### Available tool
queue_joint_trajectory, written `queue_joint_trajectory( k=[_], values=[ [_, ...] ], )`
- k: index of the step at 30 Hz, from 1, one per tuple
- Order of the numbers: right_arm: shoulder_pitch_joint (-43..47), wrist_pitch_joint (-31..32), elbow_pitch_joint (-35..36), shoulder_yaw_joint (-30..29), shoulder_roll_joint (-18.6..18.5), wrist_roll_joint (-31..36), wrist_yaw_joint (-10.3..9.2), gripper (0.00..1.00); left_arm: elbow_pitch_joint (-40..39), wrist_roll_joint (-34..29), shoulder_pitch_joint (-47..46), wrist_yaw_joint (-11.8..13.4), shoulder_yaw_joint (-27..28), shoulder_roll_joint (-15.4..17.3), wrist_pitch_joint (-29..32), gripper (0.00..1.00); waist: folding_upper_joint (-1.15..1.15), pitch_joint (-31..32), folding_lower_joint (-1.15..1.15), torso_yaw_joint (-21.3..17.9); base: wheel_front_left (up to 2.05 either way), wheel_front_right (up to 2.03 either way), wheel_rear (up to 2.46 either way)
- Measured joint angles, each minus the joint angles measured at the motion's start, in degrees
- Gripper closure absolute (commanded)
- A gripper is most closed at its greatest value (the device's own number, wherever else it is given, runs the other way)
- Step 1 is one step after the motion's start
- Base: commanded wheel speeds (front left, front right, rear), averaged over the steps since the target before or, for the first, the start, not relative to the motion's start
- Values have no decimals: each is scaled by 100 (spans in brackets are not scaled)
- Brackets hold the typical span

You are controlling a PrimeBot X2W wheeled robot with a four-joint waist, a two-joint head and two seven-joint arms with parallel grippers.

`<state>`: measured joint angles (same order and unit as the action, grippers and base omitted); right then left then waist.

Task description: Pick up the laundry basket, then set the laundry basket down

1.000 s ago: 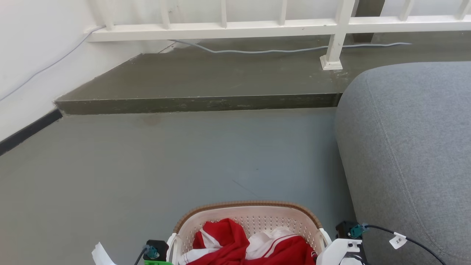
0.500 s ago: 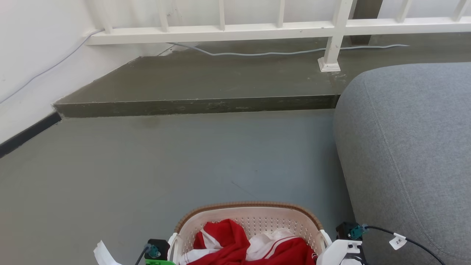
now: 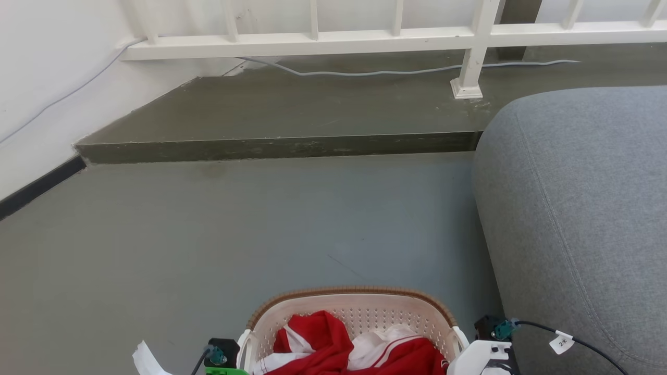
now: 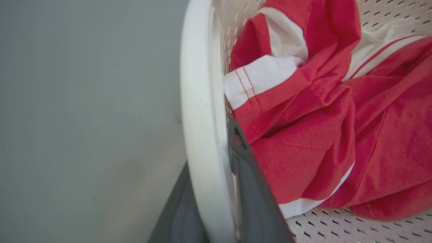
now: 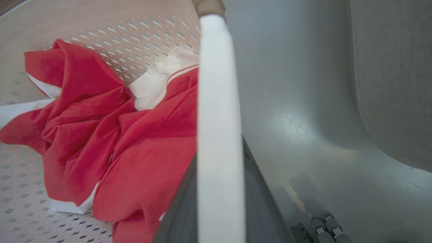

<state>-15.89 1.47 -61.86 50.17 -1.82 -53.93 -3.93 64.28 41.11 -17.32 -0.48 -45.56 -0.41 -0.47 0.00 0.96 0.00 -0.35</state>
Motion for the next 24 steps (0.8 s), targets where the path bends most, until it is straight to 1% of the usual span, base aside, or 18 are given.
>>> queue_joint_trajectory(
  k=[13, 14, 18, 21, 22, 24],
  values=[
    [-64, -87, 5, 137, -11, -118, -26, 100, -45, 35, -4, 77, -54, 15, -12, 100, 0, -173, 0, -3, 0, 0, 0],
    [-93, -93, 7, 154, -11, -118, -54, 100, -52, 43, -7, 92, -53, 19, -16, 100, 0, -203, 0, -4, 0, 0, 0],
    [-313, -93, 32, 181, -22, -118, -76, 100, -87, 51, -98, 134, -34, 35, -70, 100, 0, -360, 0, -8, 0, 0, 0],
    [-552, -112, 65, 183, -40, -118, -84, 100, -111, 51, -321, 177, 15, 45, -110, 100, 0, -509, 0, -12, 0, 0, 0],
    [-647, -124, 79, 183, -46, -118, -121, 100, -121, 53, -403, 178, 46, 47, -112, 100, 0, -563, 0, -13, 0, 0, 0],
    [-843, -144, 97, 183, -55, -118, -133, 100, -129, 54, -578, 198, 88, 52, -156, 100, 0, -681, 0, -14, 0, 0, 0]
  ],
)
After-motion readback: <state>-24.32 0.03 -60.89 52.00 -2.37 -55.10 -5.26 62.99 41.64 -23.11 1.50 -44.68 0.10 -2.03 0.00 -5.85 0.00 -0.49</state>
